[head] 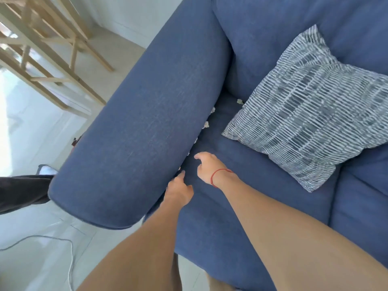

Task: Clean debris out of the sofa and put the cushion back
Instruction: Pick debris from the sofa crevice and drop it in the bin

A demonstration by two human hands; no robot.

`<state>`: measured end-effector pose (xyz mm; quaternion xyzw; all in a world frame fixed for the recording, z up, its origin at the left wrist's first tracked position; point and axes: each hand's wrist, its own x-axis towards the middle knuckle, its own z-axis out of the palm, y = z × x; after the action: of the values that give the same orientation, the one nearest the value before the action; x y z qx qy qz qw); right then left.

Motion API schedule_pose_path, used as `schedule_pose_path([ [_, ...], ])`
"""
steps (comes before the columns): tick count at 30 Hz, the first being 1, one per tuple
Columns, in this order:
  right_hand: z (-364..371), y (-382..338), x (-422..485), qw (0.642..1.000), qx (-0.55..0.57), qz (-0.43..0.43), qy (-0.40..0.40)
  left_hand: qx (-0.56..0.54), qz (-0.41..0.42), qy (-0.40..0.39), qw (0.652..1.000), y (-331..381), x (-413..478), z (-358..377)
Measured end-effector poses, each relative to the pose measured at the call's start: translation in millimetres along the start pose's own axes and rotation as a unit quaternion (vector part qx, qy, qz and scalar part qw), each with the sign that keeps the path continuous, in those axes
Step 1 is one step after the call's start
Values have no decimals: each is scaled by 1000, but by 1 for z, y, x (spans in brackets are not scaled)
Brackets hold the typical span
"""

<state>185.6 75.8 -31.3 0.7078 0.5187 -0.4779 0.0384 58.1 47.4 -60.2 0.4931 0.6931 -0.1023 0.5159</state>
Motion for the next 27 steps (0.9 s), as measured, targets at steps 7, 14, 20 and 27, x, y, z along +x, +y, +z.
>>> schedule_pose_path([
  [7, 40, 10, 55, 995, -81, -53, -18, 30, 43, 28, 998, -10, 48, 10],
  [14, 46, 19, 83, 986, -146, -77, -32, 55, 20, 4, 998, -23, 75, 16],
  [20, 43, 11, 89, 978, -177, -87, -69, 36, 11, 10, 999, -27, 81, 19],
  [27, 45, 11, 92, 986, -141, -85, -38, 44, 3, 7, 999, -22, 79, 15],
])
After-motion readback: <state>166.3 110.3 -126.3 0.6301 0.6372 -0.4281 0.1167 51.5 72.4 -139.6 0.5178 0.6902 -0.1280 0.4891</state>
